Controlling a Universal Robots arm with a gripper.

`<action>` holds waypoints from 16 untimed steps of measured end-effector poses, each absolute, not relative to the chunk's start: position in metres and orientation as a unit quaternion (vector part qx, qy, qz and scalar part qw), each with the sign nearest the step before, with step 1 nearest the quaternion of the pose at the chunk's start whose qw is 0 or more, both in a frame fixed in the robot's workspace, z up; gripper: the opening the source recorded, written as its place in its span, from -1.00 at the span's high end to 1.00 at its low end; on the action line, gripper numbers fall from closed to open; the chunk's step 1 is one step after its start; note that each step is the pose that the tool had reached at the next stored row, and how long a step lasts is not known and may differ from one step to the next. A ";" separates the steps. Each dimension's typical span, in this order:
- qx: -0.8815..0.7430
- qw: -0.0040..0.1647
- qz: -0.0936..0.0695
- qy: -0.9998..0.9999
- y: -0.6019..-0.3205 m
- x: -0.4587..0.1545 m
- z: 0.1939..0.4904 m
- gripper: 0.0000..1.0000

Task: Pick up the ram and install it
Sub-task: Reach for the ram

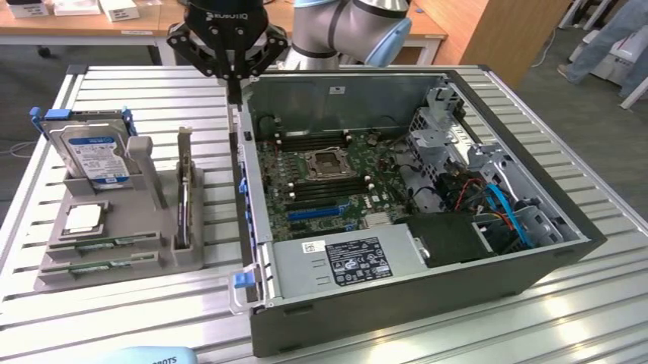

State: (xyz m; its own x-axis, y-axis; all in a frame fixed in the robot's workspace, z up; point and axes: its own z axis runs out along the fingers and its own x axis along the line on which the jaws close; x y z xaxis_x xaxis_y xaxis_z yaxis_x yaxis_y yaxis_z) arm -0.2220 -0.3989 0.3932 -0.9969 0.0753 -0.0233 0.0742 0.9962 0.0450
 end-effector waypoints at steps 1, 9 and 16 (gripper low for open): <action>0.037 0.012 0.022 0.999 -0.399 -0.224 0.393 0.80; 0.037 0.012 0.022 0.999 -0.399 -0.240 0.393 0.80; 0.037 0.013 0.022 0.999 -0.399 -0.256 0.393 0.80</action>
